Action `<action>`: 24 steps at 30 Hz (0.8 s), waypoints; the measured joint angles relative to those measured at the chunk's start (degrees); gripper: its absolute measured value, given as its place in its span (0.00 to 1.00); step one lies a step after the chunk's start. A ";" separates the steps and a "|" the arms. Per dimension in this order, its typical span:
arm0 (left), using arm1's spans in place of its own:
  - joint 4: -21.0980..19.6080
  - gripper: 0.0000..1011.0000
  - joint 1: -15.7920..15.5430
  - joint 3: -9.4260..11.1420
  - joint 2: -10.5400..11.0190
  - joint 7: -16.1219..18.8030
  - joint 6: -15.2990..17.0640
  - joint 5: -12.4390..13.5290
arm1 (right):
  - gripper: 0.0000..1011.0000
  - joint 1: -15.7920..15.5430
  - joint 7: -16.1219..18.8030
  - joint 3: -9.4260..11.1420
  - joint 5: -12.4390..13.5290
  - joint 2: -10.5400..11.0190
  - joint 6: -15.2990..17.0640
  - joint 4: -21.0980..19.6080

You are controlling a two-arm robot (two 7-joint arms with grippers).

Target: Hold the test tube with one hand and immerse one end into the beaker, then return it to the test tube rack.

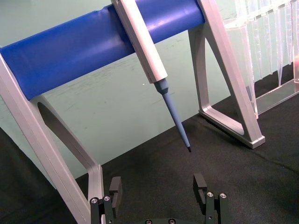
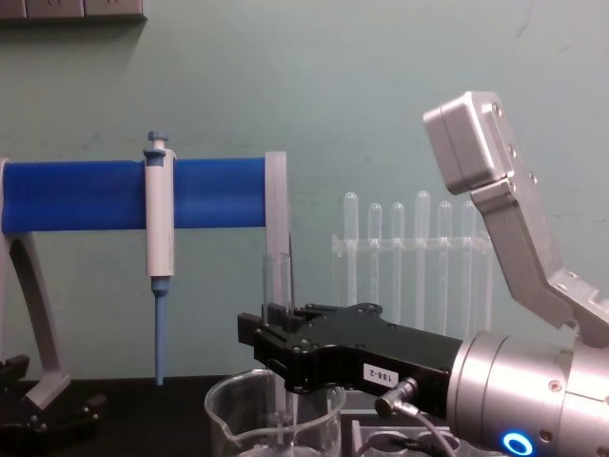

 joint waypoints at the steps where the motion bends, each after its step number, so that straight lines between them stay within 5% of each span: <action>1: 0.00 0.99 0.00 0.00 0.00 0.00 0.00 0.00 | 0.22 0.00 0.00 0.00 0.00 0.00 0.00 0.00; 24: 0.00 0.99 0.00 0.00 0.00 0.00 0.00 0.00 | 0.22 0.00 0.00 0.00 0.00 0.00 0.00 0.00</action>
